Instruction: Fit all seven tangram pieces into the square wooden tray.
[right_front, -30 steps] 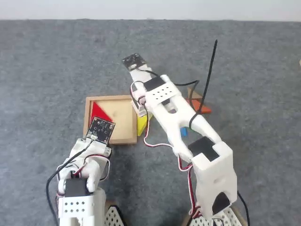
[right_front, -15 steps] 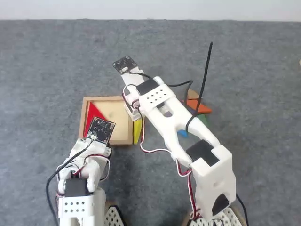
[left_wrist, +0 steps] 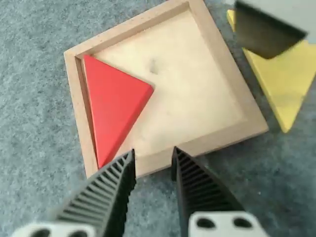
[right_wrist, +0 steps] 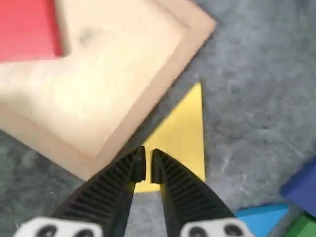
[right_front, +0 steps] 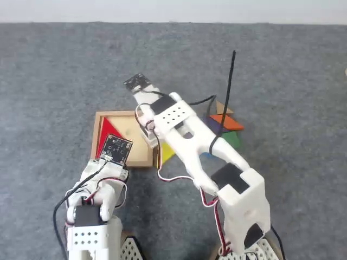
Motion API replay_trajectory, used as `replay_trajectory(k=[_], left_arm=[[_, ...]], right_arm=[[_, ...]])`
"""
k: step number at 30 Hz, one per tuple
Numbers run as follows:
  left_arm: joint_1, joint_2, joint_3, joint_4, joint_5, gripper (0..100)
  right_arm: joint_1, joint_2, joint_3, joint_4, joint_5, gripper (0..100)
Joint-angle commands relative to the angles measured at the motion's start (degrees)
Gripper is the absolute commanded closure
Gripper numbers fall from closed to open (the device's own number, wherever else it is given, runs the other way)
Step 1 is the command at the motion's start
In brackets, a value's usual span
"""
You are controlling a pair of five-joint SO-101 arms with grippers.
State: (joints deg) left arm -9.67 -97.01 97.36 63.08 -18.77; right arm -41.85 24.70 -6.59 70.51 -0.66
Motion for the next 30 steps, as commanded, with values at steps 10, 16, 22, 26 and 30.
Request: replay_trajectory(k=[10, 16, 22, 26, 30], left_arm=[[-0.26, -0.97, -0.48, 0.44, 0.53, 88], [-0.26, -0.97, -0.48, 0.44, 0.53, 88], [-0.26, -0.97, -0.48, 0.44, 0.53, 88], [-0.26, -0.97, -0.48, 0.44, 0.53, 88], [-0.26, -0.97, -0.48, 0.44, 0.53, 88]], right_arm=[[5.05, -3.91, 14.15, -16.40, -7.65, 79.4], [5.05, -4.44, 14.59, -16.13, -8.09, 79.3], [3.91, -9.45, 13.36, -13.41, -8.18, 79.3], [0.92, -9.45, 13.36, -13.49, -8.18, 79.3], [-0.13, -7.87, 13.19, -13.85, -8.18, 76.8]])
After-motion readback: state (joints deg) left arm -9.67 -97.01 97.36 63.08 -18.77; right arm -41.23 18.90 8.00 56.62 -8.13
